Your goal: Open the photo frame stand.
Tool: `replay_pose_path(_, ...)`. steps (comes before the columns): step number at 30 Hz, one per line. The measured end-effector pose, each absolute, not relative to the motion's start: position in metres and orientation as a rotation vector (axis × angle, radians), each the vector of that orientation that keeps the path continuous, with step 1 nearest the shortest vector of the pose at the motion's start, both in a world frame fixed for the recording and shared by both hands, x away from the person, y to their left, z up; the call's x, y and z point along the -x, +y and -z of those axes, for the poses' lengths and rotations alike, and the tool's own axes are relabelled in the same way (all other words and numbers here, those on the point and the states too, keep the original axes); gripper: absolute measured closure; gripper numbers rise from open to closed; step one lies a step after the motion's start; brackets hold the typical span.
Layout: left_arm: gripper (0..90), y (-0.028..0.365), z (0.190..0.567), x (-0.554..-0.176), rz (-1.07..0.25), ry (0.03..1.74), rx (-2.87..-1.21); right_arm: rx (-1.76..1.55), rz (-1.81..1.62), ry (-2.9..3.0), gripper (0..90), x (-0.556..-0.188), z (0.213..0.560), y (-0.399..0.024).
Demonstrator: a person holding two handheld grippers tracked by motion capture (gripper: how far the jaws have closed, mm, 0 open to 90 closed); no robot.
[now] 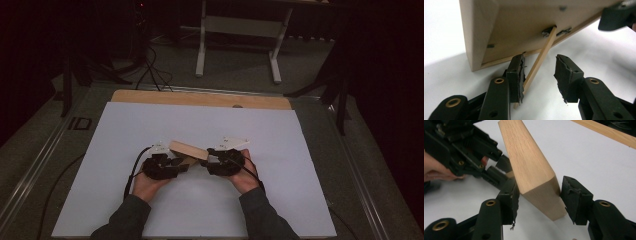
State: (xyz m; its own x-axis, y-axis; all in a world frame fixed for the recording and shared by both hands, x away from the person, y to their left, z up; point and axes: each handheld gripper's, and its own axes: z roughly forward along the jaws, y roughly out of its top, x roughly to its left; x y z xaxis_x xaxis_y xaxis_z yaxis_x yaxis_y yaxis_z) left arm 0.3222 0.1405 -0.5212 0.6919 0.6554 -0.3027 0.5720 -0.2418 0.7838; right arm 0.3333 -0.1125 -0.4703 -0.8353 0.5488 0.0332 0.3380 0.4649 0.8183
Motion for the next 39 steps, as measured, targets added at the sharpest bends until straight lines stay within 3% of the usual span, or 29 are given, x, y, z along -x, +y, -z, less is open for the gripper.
replay_pose_path(39, 52.9, 0.145, 0.508, -0.306, -0.216, 0.94, -1.938, -0.772, -1.403, 2.352, 39.6, -0.314, 0.461, -0.121)
